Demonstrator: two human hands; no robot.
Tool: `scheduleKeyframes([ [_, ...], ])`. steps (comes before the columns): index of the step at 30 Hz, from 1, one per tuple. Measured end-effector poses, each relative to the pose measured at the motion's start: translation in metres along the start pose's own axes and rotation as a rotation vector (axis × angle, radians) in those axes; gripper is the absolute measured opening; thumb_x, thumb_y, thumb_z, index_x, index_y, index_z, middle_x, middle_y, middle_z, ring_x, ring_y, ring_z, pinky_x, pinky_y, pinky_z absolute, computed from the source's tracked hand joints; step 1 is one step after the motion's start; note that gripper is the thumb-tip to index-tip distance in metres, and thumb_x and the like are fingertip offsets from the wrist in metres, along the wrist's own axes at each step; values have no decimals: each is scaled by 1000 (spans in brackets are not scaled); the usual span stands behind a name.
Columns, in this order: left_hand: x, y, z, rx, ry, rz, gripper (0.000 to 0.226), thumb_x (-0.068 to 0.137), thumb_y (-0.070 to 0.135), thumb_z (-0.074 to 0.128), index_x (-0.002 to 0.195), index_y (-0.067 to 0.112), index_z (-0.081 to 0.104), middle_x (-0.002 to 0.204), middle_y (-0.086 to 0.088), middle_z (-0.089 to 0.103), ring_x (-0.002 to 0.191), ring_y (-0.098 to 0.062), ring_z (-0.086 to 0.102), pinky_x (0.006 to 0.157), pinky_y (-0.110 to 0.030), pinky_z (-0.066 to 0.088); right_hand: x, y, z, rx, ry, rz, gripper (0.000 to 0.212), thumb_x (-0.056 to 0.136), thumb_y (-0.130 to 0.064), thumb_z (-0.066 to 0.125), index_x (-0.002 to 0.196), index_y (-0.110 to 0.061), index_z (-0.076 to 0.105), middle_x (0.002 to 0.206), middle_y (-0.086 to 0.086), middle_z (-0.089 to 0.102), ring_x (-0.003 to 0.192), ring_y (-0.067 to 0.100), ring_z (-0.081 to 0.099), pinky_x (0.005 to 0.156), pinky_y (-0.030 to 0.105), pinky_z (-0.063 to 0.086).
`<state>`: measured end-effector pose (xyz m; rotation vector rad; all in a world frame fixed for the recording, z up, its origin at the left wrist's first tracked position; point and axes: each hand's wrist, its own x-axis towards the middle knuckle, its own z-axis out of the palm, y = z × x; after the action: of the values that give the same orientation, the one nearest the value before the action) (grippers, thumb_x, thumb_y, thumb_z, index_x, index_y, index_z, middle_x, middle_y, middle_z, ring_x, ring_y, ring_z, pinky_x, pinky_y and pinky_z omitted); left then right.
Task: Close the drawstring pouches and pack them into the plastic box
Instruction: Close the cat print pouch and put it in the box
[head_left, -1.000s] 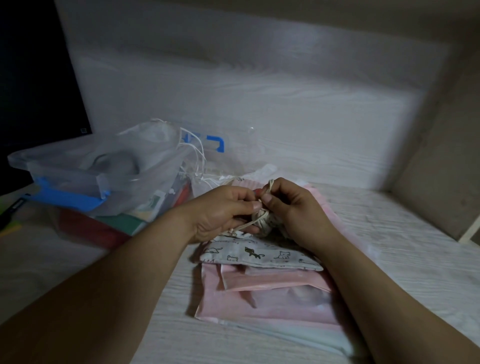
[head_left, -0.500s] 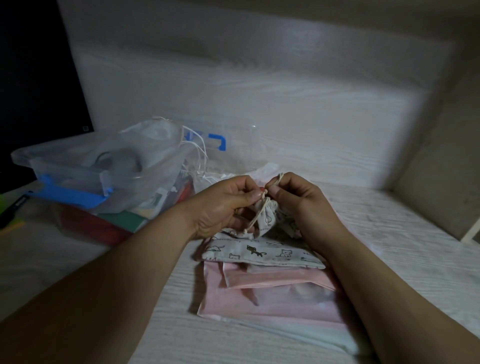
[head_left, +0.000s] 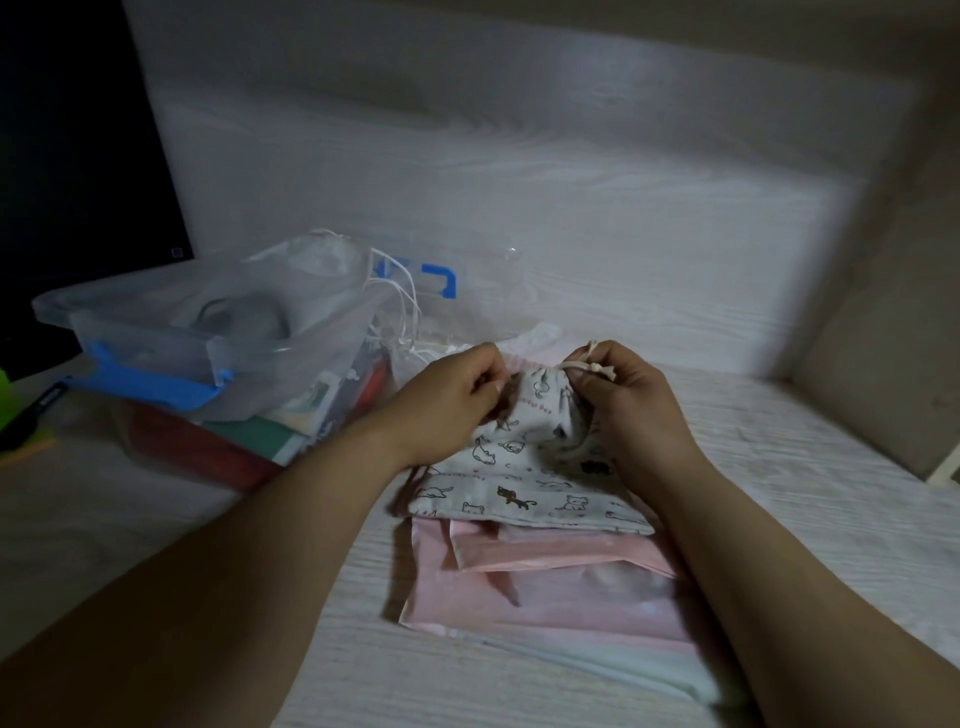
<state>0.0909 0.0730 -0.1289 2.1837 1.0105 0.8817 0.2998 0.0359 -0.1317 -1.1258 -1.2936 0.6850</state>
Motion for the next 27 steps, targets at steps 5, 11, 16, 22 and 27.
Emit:
scheduleKeyframes([
  [5, -5, 10, 0, -318, -105, -116, 36, 104, 57, 46, 128, 35, 61, 113, 30, 62, 103, 20, 54, 88, -14, 40, 5, 0, -9, 46, 175, -13, 22, 95, -8, 61, 79, -22, 63, 87, 3, 69, 81, 20, 60, 77, 38, 46],
  [11, 0, 5, 14, -152, -18, -33, 39, 105, 37, 57, 142, 24, 63, 148, 25, 49, 133, 15, 42, 112, -9, 28, 3, -3, -14, 64, 71, 212, 40, 94, -50, 67, 106, -13, 75, 100, 14, 78, 97, 39, 74, 96, 51, 55],
  [16, -4, 4, 10, -209, -9, -109, 37, 101, 50, 60, 117, 20, 74, 98, 23, 67, 91, 10, 63, 87, -15, 44, -5, 6, -16, 72, -26, 327, 29, 98, -30, 67, 106, -3, 75, 96, 27, 76, 91, 46, 75, 93, 62, 57],
  [22, -20, 24, -12, -146, -259, -318, 59, 81, 66, 76, 120, 22, 74, 118, 7, 76, 111, -10, 70, 101, -30, 51, 8, 27, -26, -61, 200, 284, 15, 92, -30, 68, 93, -18, 78, 89, 9, 79, 91, 35, 76, 91, 60, 58],
  [27, -49, 55, -16, -2, 55, -234, 13, 99, 30, 66, 105, 21, 72, 89, 7, 74, 82, -12, 69, 69, -17, 50, -1, 12, -18, 54, 205, 352, 13, 97, -20, 67, 100, -12, 77, 95, 17, 79, 94, 39, 75, 93, 60, 57],
])
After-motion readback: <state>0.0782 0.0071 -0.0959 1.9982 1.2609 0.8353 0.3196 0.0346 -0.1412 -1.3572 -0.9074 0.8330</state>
